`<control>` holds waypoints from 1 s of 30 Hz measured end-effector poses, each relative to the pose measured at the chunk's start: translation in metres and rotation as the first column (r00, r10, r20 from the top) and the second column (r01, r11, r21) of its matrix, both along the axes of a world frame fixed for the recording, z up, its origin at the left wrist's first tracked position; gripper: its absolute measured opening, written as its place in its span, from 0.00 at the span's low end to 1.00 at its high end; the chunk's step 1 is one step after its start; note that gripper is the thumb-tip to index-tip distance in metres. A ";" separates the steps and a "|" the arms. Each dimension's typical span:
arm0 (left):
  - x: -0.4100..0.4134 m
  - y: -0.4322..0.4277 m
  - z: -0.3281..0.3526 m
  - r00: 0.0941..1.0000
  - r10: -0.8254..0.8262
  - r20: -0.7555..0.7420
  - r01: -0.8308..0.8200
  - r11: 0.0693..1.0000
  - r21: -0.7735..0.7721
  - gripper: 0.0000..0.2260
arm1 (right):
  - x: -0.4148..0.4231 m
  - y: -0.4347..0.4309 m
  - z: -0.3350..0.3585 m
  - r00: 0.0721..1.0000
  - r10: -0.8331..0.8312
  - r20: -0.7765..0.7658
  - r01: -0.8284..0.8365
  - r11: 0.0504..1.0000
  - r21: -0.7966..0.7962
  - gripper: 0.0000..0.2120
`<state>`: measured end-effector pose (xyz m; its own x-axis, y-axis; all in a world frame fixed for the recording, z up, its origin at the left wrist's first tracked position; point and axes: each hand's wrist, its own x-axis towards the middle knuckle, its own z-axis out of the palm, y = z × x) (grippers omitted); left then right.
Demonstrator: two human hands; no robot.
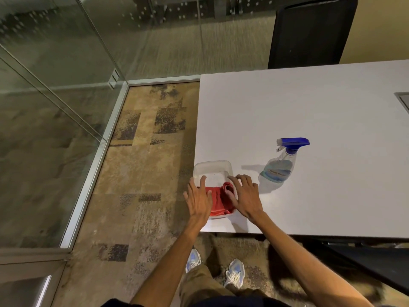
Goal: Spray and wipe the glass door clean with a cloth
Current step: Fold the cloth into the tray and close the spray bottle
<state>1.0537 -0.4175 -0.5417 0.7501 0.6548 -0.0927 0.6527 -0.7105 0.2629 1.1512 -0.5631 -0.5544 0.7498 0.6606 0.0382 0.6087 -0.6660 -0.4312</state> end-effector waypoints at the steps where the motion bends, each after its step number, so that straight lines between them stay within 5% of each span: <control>1: 0.005 -0.004 0.003 1.000 -0.012 0.010 0.012 1.000 0.023 0.23 | 0.001 -0.004 0.002 0.999 -0.048 -0.017 0.048 0.998 0.046 0.22; 6: 0.033 -0.025 0.014 0.976 -0.153 0.154 0.152 0.988 0.016 0.19 | 0.011 -0.033 0.013 0.929 -0.348 -0.124 0.370 0.876 0.309 0.15; 9: 0.050 -0.038 0.020 0.924 -0.263 0.278 0.317 0.933 -0.170 0.11 | 0.021 -0.058 0.021 0.872 -0.460 -0.168 0.485 0.768 0.418 0.12; 13: 0.079 -0.058 0.030 0.894 -0.266 0.361 0.403 0.830 -0.385 0.02 | 0.041 -0.080 0.037 0.799 -0.553 -0.237 0.593 0.657 0.465 0.23; 17: 0.111 -0.076 0.048 0.902 -0.234 0.364 0.396 0.786 -0.475 0.10 | 0.068 -0.087 0.052 0.782 -0.509 -0.359 0.622 0.610 0.491 0.43; 20: 0.133 -0.082 0.059 0.899 -0.239 0.368 0.404 0.778 -0.481 0.12 | 0.086 -0.087 0.063 0.811 -0.428 -0.400 0.585 0.621 0.521 0.49; 30: 0.153 -0.098 0.068 0.898 -0.362 0.251 0.437 0.660 -0.611 0.35 | 0.087 -0.081 0.068 0.841 -0.371 -0.394 0.538 0.654 0.532 0.16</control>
